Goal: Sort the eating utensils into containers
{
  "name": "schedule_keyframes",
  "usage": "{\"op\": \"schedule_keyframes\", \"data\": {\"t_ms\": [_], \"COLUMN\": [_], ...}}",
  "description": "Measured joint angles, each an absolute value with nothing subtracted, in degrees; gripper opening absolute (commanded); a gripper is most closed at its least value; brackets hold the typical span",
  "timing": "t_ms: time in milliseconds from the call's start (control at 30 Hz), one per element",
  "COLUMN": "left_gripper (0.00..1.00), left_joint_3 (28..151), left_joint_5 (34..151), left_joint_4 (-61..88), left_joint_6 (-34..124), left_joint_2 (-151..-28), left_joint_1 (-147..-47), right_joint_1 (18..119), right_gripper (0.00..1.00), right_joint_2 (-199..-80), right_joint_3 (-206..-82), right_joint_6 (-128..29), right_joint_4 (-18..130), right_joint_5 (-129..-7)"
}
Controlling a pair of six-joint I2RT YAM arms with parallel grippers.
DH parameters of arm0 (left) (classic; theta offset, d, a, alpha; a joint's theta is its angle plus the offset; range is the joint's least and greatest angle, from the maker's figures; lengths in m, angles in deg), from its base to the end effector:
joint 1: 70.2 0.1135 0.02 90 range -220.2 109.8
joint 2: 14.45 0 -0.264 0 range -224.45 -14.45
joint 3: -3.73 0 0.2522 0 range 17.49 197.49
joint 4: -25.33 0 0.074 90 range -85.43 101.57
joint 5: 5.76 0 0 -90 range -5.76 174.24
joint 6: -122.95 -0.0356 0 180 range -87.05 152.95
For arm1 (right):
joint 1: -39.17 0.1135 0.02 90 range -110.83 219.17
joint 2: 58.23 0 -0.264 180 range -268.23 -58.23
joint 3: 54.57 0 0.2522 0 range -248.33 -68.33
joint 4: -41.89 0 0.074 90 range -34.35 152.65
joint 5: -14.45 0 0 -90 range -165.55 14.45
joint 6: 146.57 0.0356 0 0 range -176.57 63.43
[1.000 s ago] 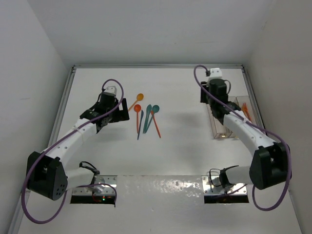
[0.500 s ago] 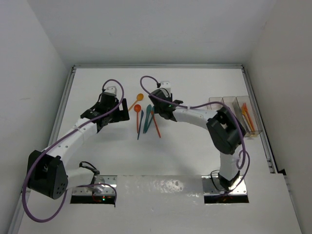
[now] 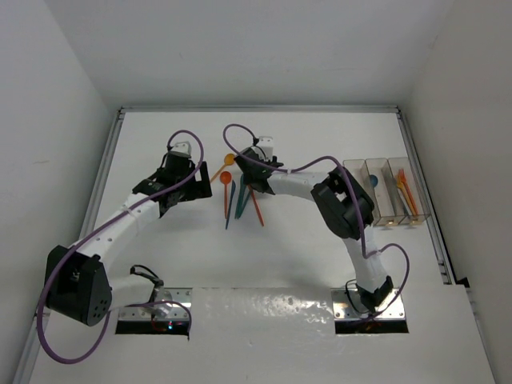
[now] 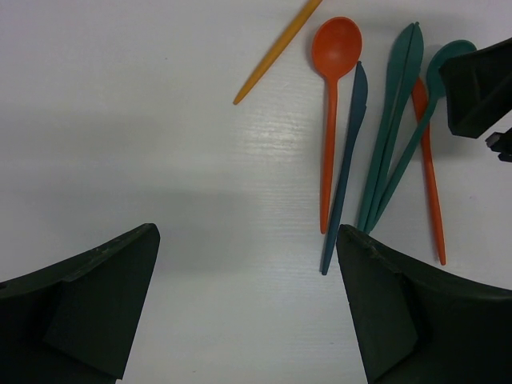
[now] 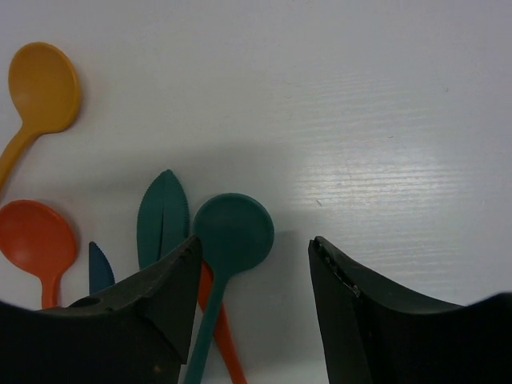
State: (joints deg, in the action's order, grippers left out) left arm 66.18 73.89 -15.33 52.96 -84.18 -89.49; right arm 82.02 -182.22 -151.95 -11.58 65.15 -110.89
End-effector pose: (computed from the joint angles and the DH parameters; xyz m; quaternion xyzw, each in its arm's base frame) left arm 0.2397 -0.0771 0.2483 -0.0382 0.9294 -0.0409 0.3649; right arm 0.3509 0.2974 0.1406 0.1208 0.8929 0.0214 0.4332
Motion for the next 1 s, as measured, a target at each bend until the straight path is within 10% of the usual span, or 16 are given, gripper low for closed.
{"op": "schedule_keyframes", "data": {"t_ms": [1000], "left_gripper": [0.91], "left_joint_3": [66.18], "left_joint_5": [74.39], "left_joint_4": [-15.39], "left_joint_6": [52.91], "left_joint_2": [-85.1], "left_joint_1": [-89.49], "right_joint_1": [76.73], "right_gripper": [0.32], "right_joint_2": [-178.17], "right_joint_3": [-135.16], "right_joint_6": [-12.87], "right_joint_4": [41.46], "right_joint_5": [-96.79]}}
